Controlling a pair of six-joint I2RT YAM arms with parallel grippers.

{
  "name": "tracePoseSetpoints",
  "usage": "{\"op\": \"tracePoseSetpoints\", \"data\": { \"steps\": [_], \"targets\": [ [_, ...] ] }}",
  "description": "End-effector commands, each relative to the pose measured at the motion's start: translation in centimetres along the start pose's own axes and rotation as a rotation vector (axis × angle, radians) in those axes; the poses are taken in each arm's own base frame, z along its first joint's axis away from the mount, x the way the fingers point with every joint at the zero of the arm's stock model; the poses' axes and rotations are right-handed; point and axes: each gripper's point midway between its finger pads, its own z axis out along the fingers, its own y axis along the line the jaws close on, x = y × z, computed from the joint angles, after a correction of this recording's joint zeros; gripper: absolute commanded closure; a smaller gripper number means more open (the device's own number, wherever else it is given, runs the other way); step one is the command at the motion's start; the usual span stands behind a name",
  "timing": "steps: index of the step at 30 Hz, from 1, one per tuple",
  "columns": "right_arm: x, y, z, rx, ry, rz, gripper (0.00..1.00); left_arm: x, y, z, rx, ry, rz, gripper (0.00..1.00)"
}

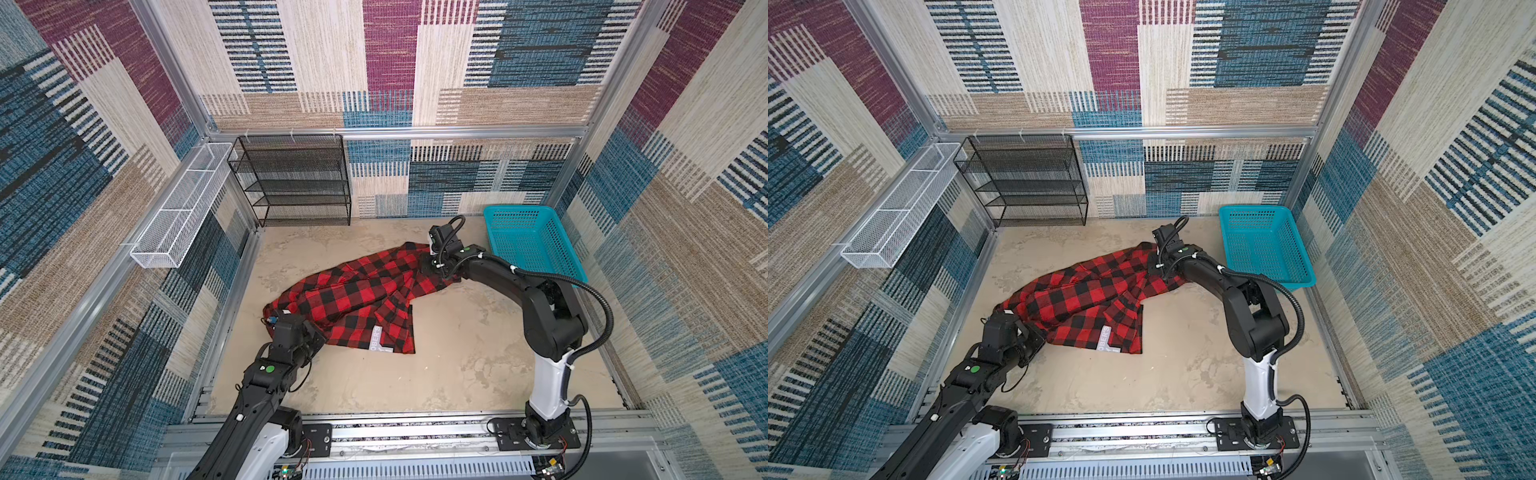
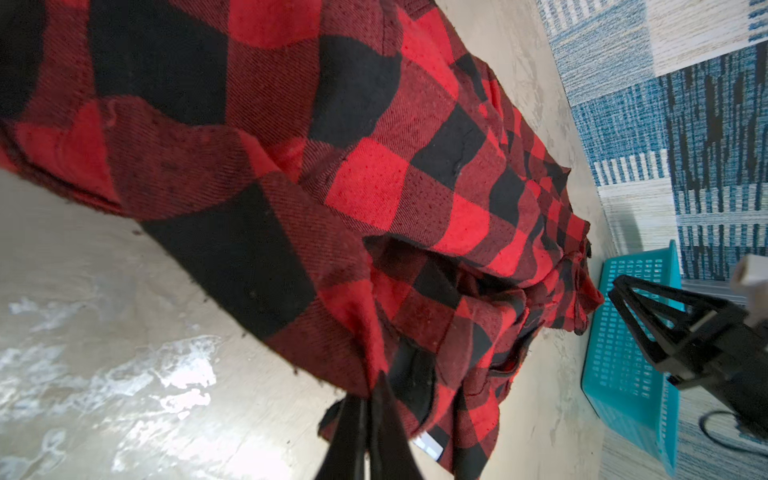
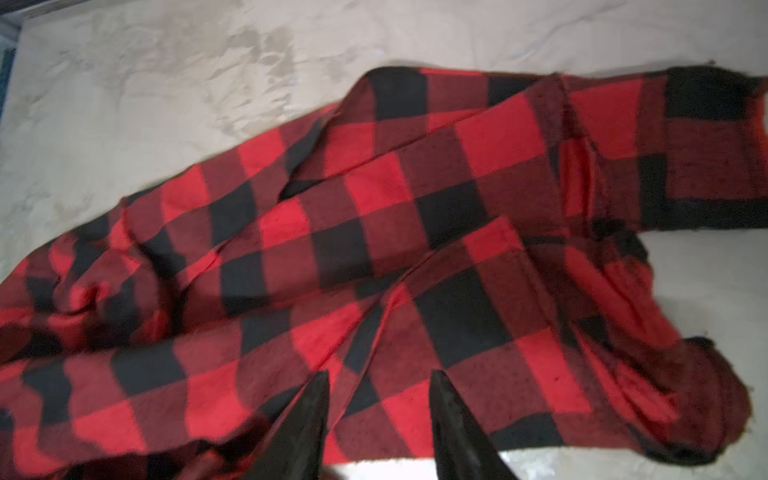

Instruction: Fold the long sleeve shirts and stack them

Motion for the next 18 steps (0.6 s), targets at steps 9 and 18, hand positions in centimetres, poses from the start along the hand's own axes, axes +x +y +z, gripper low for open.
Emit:
{"op": "tracePoseSetpoints", "data": {
  "steps": [9, 18],
  "targets": [
    [-0.9, 1.2, 4.9, -0.07, 0.05, 0.087, 0.61, 0.3, -1.0, 0.7, 0.031, 0.038, 0.033, 0.95],
    [0.8, 0.0, 3.8, -0.043, 0.051, 0.155, 0.63, 0.3, -1.1, 0.7, 0.038, 0.036, 0.035, 0.96]
  ]
}}
